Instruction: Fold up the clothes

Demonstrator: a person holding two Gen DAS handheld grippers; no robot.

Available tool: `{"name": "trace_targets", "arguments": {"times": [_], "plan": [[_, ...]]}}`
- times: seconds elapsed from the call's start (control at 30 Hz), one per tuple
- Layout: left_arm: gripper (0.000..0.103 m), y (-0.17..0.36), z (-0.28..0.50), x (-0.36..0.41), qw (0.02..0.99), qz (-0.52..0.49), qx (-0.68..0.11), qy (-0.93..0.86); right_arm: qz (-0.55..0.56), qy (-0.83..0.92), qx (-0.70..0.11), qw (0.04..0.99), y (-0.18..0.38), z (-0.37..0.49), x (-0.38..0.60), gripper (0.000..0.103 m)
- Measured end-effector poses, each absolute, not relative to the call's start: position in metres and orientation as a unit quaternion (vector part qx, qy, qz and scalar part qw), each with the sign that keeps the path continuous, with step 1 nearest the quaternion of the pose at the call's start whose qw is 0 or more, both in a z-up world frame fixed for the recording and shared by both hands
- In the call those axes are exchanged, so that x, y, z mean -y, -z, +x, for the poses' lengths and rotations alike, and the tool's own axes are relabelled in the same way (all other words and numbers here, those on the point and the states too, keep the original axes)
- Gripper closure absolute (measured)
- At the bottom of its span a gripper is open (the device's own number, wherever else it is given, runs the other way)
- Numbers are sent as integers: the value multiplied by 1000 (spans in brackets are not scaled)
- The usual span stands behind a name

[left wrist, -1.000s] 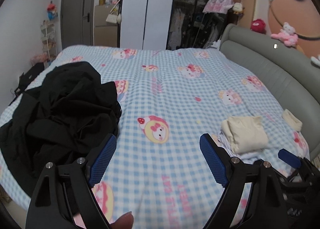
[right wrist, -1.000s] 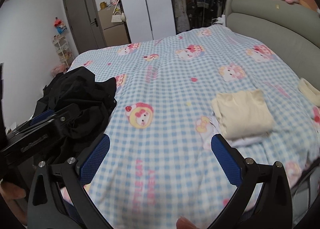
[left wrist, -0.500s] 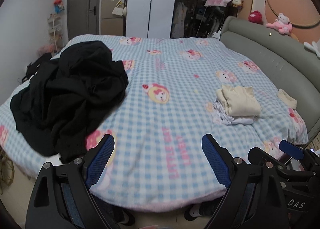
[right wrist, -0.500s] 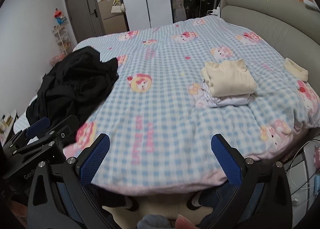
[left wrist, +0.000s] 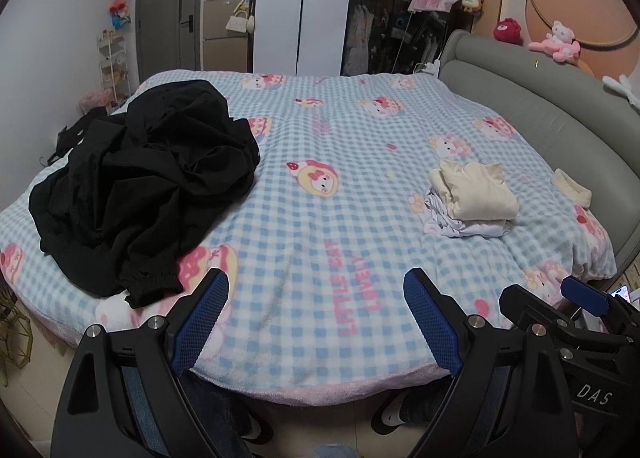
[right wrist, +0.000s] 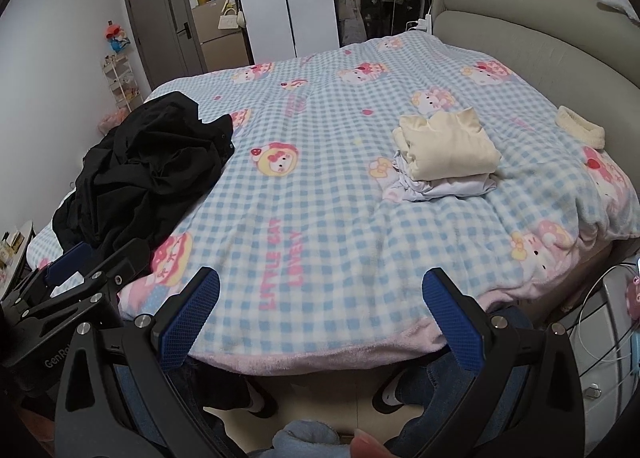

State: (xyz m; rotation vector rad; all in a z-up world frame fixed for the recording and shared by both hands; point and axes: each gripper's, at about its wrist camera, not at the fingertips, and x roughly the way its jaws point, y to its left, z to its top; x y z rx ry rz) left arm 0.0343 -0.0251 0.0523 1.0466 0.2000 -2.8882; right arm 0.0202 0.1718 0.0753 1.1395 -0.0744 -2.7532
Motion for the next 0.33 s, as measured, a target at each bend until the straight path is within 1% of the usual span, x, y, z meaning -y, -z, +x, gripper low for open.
{"name": "trace_targets", "arguments": {"times": [0.33], "plan": [[12, -44, 37, 28, 40, 348, -65, 934, 389, 916, 26, 90, -67, 20, -168, 1]]}}
